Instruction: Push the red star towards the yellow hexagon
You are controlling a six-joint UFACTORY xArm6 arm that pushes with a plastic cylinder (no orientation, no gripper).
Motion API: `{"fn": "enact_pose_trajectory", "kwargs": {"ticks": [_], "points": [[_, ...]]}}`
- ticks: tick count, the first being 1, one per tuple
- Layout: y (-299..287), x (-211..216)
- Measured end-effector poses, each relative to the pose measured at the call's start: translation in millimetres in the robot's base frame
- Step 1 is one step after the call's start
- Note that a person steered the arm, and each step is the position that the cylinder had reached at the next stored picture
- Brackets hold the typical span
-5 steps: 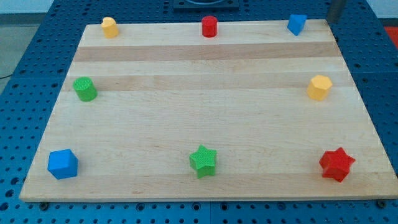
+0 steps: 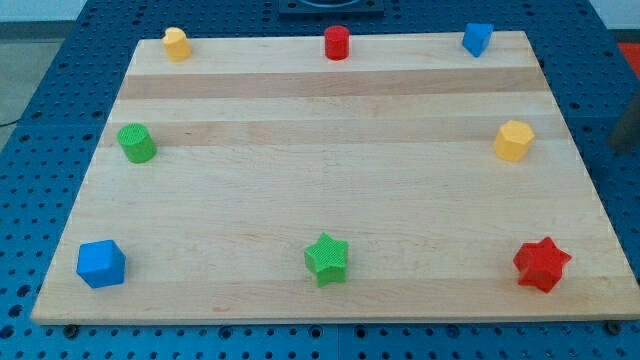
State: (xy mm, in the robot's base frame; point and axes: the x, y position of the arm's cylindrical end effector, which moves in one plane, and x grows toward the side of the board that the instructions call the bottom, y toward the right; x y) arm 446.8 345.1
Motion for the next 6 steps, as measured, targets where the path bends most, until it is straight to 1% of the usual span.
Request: {"fn": "enact_pose_trajectory", "kwargs": {"ticks": [1, 2, 3, 4, 5, 6], "points": [[-1, 67], [-11, 160], [-38, 168], [-102, 168], [-147, 165], [-149, 124]]}}
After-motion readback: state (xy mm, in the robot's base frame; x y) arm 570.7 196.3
